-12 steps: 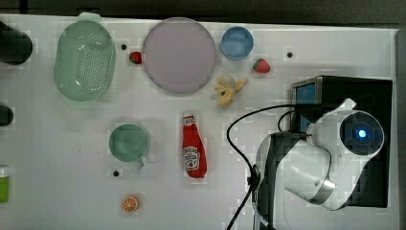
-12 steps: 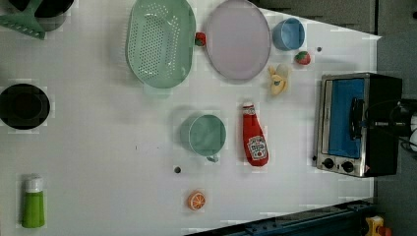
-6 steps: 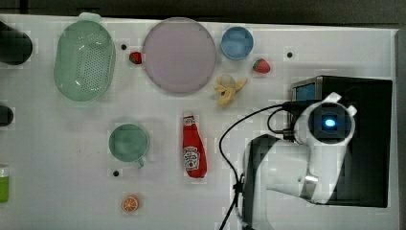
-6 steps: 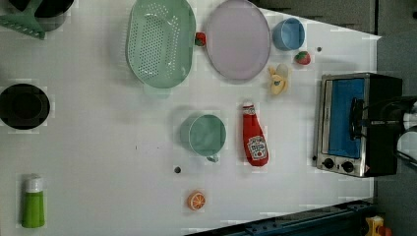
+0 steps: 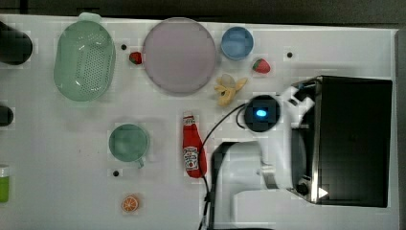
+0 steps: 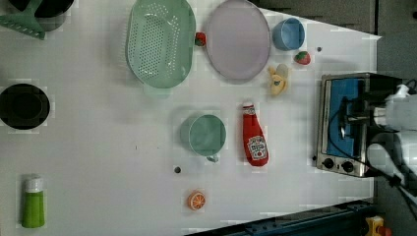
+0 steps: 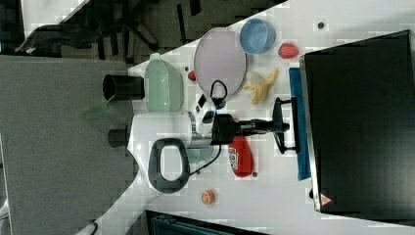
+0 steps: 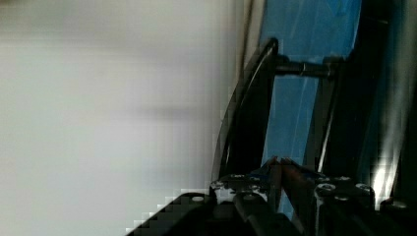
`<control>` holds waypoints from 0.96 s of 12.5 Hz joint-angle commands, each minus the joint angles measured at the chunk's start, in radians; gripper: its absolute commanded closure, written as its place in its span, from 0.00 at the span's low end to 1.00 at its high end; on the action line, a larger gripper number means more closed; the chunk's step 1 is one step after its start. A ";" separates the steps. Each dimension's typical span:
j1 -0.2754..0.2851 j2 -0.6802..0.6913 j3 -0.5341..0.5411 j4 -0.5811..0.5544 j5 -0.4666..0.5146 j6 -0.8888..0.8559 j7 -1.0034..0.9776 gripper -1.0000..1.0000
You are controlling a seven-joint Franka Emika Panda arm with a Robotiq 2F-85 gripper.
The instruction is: Flap open oven.
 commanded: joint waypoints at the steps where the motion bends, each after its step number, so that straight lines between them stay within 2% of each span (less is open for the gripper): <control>1: 0.063 0.097 0.075 -0.008 -0.107 -0.003 0.302 0.83; 5: 0.108 0.207 0.108 0.012 -0.197 -0.002 0.493 0.83; 12: 0.126 0.355 0.110 0.079 -0.200 0.060 0.526 0.83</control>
